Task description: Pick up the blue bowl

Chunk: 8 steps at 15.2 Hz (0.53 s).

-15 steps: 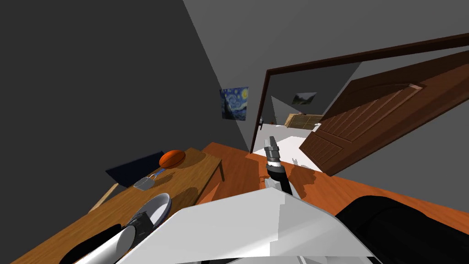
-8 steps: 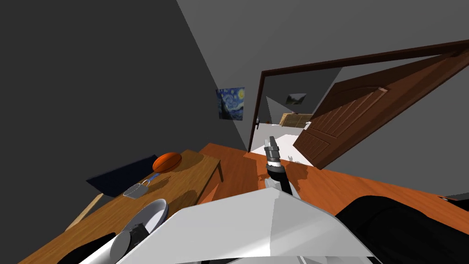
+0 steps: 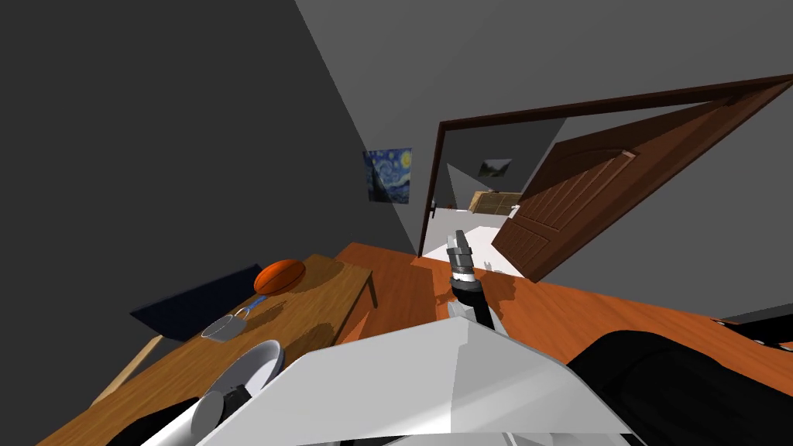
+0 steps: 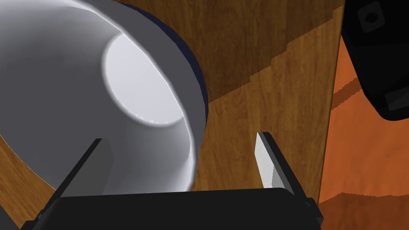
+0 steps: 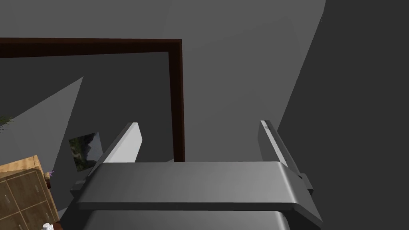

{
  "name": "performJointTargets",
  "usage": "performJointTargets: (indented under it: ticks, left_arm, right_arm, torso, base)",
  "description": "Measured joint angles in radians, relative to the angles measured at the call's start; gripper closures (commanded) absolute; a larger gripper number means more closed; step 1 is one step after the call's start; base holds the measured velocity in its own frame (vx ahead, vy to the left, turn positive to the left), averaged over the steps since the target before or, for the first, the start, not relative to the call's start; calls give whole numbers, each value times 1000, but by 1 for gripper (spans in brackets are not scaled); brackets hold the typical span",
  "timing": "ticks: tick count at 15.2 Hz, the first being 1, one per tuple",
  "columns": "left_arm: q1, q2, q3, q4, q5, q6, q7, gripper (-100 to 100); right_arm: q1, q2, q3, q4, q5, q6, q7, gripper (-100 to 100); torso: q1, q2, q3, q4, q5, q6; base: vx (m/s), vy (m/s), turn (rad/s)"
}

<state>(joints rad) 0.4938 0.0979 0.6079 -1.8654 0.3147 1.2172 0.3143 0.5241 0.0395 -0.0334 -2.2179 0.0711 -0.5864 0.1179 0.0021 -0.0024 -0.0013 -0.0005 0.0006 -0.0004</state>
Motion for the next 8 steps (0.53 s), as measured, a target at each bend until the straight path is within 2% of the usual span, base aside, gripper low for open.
performJointTargets:
  ticks: [2,3,8]
  left_arm:
    - [-8,-2,-7,25,-8,-24,-3,-100]
    - [-9,-3,-8,29,-9,-29,-3,100]
    - [-8,-3,-8,29,-9,-29,-3,100]
  right_arm:
    - [0,0,0,0,0,0,0,0]
    - [0,0,0,0,0,0,0,0]
    - [0,0,0,0,0,0,0,0]
  torso:
    - [0,0,0,0,0,0]
    - [-1,0,0,0,0,0]
    - [-1,0,0,0,0,0]
  base:
    - [6,9,11]
    - [0,0,0]
    - [-1,-2,-6]
